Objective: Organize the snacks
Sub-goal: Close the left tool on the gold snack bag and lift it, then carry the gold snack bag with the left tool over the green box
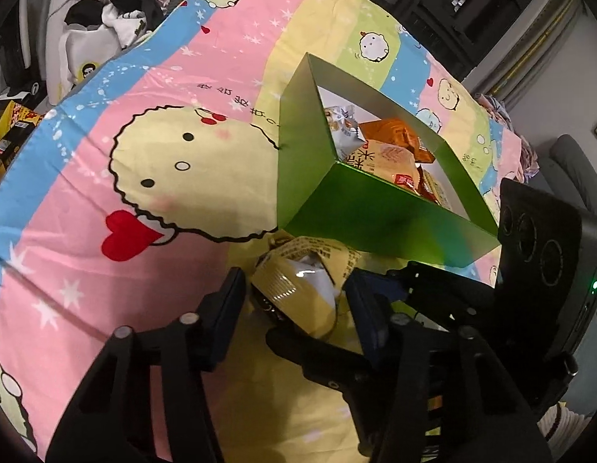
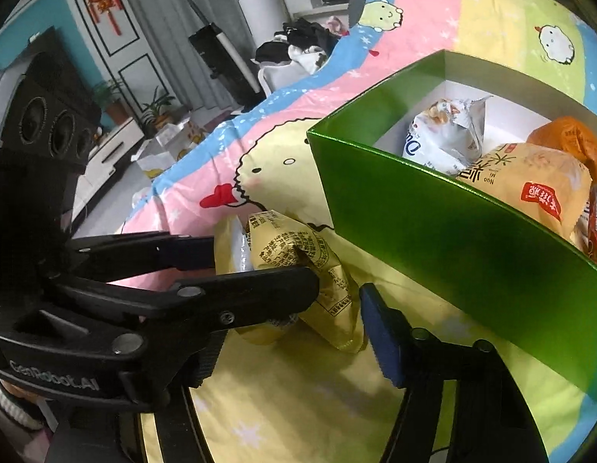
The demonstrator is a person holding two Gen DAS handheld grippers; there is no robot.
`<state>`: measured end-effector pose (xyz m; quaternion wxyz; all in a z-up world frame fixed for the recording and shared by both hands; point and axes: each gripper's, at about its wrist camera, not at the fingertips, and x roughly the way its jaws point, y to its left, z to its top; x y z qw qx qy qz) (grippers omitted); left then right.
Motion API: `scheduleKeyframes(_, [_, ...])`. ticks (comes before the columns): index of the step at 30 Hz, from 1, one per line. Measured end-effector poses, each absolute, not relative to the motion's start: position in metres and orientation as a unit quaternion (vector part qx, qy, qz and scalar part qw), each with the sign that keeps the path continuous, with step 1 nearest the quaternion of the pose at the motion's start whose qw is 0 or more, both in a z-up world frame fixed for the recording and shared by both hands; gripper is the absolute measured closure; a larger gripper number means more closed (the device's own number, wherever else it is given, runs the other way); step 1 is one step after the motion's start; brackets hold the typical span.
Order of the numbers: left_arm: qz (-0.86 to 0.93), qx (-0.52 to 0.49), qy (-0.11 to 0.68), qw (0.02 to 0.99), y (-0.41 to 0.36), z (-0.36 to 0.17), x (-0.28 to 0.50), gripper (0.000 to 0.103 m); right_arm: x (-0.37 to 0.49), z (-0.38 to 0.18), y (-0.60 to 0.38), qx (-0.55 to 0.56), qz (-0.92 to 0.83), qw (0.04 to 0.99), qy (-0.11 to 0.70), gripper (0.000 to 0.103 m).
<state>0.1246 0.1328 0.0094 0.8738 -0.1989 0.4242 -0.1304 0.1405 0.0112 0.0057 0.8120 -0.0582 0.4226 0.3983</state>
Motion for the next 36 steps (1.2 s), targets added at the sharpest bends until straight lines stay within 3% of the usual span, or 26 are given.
scheduleKeyframes(4, [-0.127,-0.181,0.427,0.877,0.127,0.009,0.125,0.057,0.139,0.008,0.01,-0.064,0.4,0.814,0.417,0.052])
scheduleKeyframes(9, [-0.125,-0.166,0.428,0.879,0.122,0.01,0.126,0.058,0.134,0.009,0.011,-0.082,0.401,0.816,0.409,0.058])
scheduleKeyframes(36, [-0.184,-0.086,0.363,0.909,0.048,0.087,0.097,0.057,0.083,0.078,-0.057,-0.063,0.343,0.879,0.327,0.058])
